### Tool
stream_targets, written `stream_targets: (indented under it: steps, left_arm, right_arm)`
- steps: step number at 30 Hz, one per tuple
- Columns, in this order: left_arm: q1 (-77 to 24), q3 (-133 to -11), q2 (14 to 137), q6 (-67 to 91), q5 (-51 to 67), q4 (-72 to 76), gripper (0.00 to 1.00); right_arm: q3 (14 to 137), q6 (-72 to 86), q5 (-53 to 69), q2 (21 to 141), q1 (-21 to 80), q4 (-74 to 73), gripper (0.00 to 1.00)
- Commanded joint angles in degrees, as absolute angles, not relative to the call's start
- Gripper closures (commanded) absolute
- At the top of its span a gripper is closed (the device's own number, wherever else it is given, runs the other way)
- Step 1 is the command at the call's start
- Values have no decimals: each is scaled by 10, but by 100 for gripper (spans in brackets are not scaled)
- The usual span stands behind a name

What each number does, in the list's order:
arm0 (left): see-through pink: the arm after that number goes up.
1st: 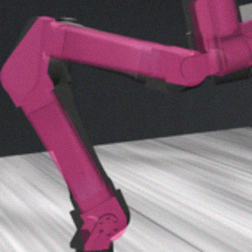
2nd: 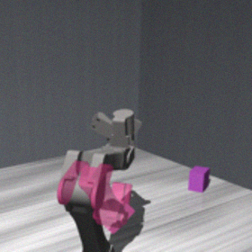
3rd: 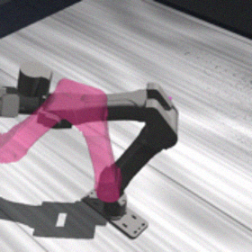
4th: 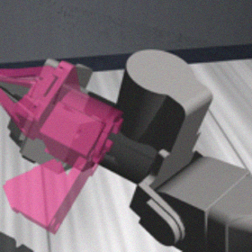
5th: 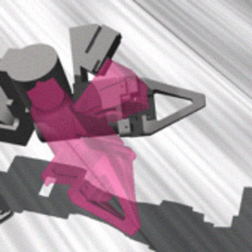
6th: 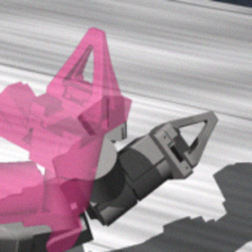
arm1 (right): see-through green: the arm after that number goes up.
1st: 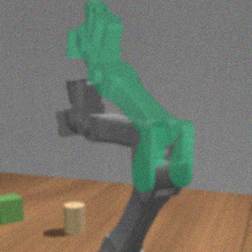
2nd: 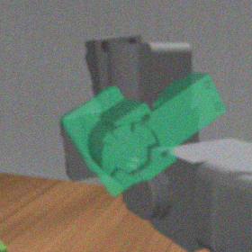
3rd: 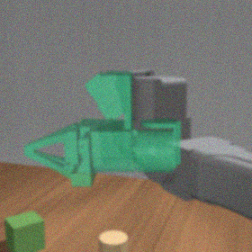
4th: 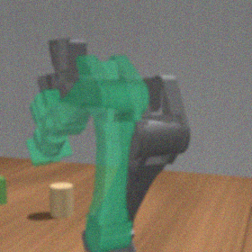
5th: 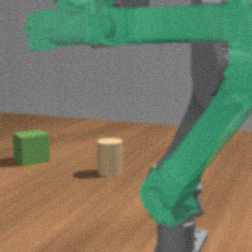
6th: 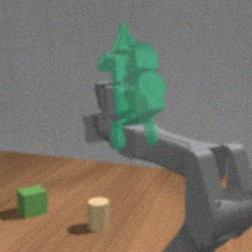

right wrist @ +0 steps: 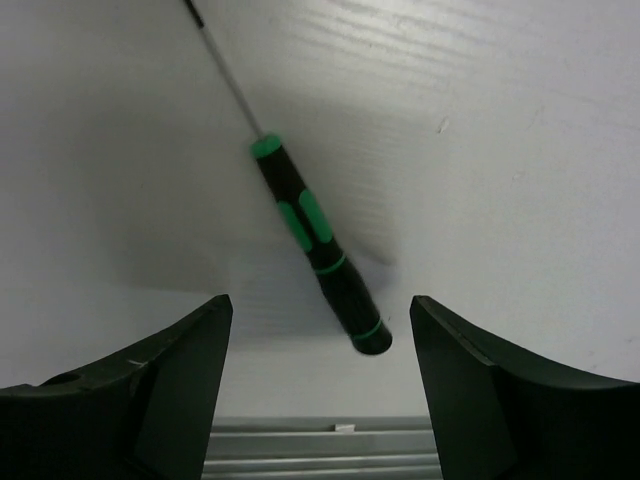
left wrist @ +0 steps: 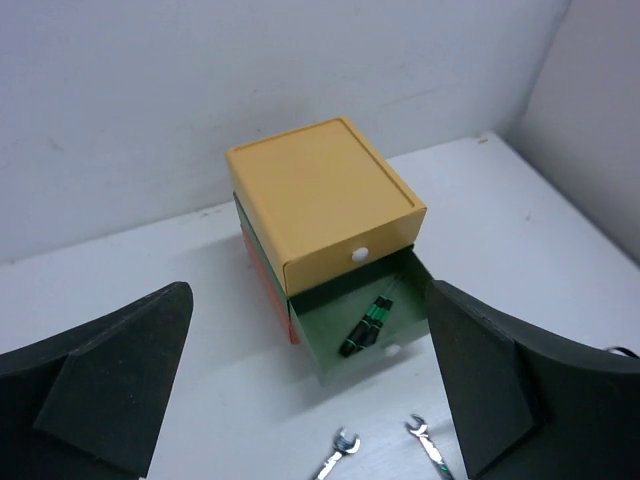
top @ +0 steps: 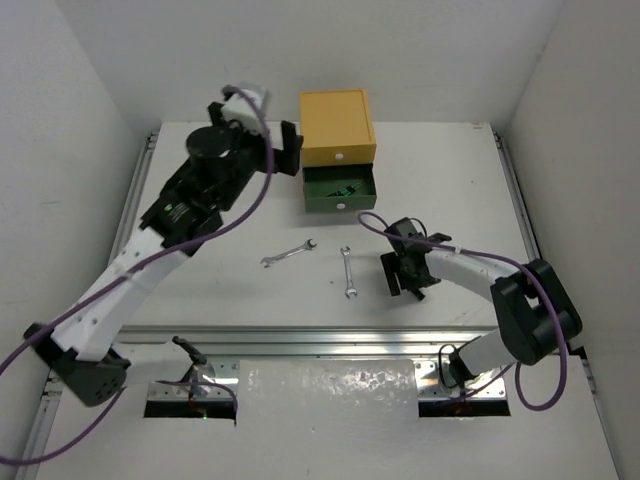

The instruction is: Sort the tools into containers

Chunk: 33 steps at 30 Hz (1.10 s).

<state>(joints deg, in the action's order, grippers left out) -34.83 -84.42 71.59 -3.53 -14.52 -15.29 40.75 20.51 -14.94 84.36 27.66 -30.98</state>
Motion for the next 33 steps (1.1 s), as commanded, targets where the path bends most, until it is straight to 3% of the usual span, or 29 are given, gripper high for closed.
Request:
stream_targets:
  steps: [1, 4, 7, 8, 11, 15, 19, 21, 26, 29, 33]
  left_arm:
    - [-346, -781, 663, 84, -179, -199, 0]
    - [-346, -725, 608, 99, -170, -224, 0]
    - [-346, -680, 560, 123, -185, -243, 0]
    - [-346, -659, 535, 127, -190, -243, 0]
    - [-346, -628, 493, 143, -218, -256, 0]
    - [-346, -619, 460, 147, -207, -285, 0]
    - [-346, -571, 397, 140, -163, -280, 0]
    - [-345, -538, 374, 158, -195, -280, 0]
    - [-345, -447, 330, 180, -231, -266, 0]
    - [-343, -417, 344, 185, -204, -270, 0]
    - [-343, -414, 358, 185, -223, -271, 0]
  right_arm:
    - [411, 171, -105, 860, 242, -258, 29]
    - [411, 158, -55, 879, 223, -237, 31]
    - [424, 155, -47, 920, 221, -243, 49]
    - [428, 156, -41, 934, 221, -246, 63]
    - [418, 165, -47, 927, 221, -241, 78]
    - [400, 174, -43, 871, 224, -240, 90]
    - [373, 183, 35, 778, 224, -236, 89]
    - [370, 201, 72, 725, 224, -242, 85]
    - [359, 288, 173, 630, 224, -199, 89]
    - [367, 372, 203, 602, 224, -122, 90]
    - [331, 547, 145, 606, 228, 131, 98]
